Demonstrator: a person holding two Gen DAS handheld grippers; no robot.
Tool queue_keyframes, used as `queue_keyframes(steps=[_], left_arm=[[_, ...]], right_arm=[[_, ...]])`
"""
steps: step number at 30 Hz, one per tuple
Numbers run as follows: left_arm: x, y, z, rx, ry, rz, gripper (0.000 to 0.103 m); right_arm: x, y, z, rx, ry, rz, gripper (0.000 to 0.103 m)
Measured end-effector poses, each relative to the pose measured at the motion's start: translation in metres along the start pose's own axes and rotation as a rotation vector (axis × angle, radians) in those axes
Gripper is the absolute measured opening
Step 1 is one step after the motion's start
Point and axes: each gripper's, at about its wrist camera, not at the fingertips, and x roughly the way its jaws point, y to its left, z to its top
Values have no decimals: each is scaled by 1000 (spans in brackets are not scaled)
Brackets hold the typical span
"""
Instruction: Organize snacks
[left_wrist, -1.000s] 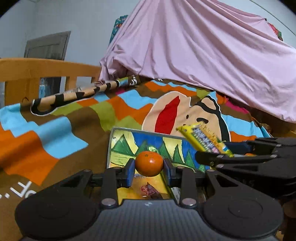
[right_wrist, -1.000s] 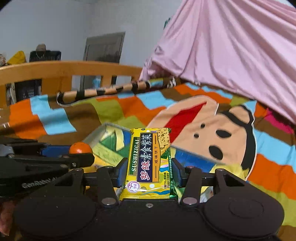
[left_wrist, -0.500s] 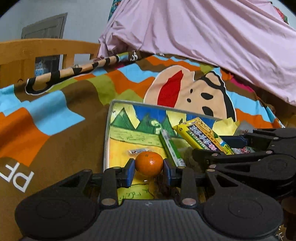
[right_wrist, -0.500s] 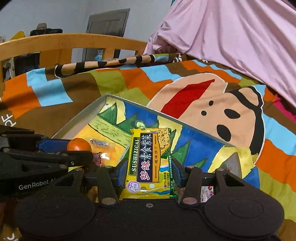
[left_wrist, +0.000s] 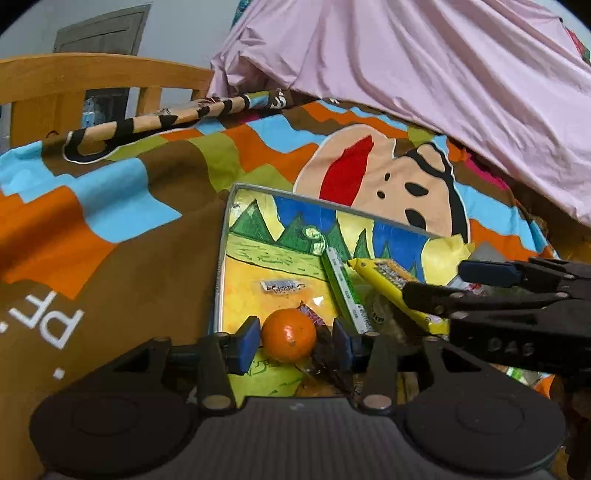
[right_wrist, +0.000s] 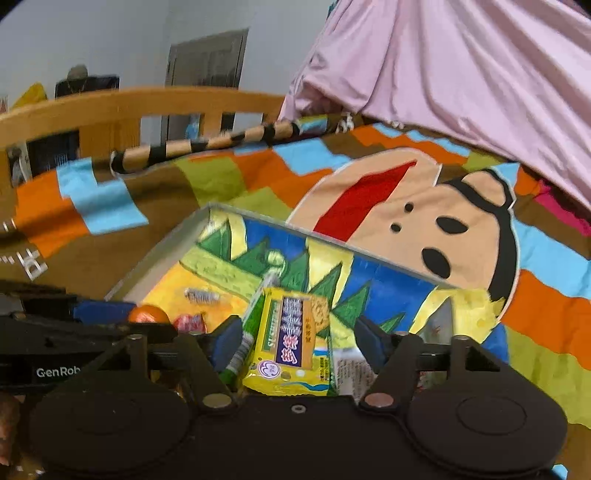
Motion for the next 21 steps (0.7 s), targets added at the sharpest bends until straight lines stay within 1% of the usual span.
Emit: queue_keyframes(steps=[1,2,4,9,11,12,14,15,17,19,21], left_arm=[[-5,0,0,-7,-12,-1,57],[-10,0,1,-13,-25,-1,61],[-22,-2,2,-22,-49,0,62],[-54,-10,5,-39,-124,11,72],[-69,-14,4,-42,-161,20,81],[-77,-16,4,-43,-178,23,83],[-92,-20,2,-37,-210,29,90],[-99,-23,1,-32,-223,34,92],[-114,-28,-1,-21,-252,45,99],[-129,-33,-4,-12,-285,62,102],[-142,-39,-6,-2,-307,77,102]], right_arm=[[-6,-2,1,6,-15,0,75],[-12,-4,2,10,-30,2,77],[-25,-7,3,21,-64,-3,81],[-61,-18,2,68,-135,-12,86],[-76,-21,1,83,-159,-12,89],[-84,-23,0,90,-174,-10,90],[-98,-24,-2,100,-199,-8,91],[-106,-25,-3,105,-212,-9,92],[-122,-26,-6,116,-239,-9,95],[-137,-26,-9,126,-265,-5,99],[-152,-26,-12,128,-289,-4,99]])
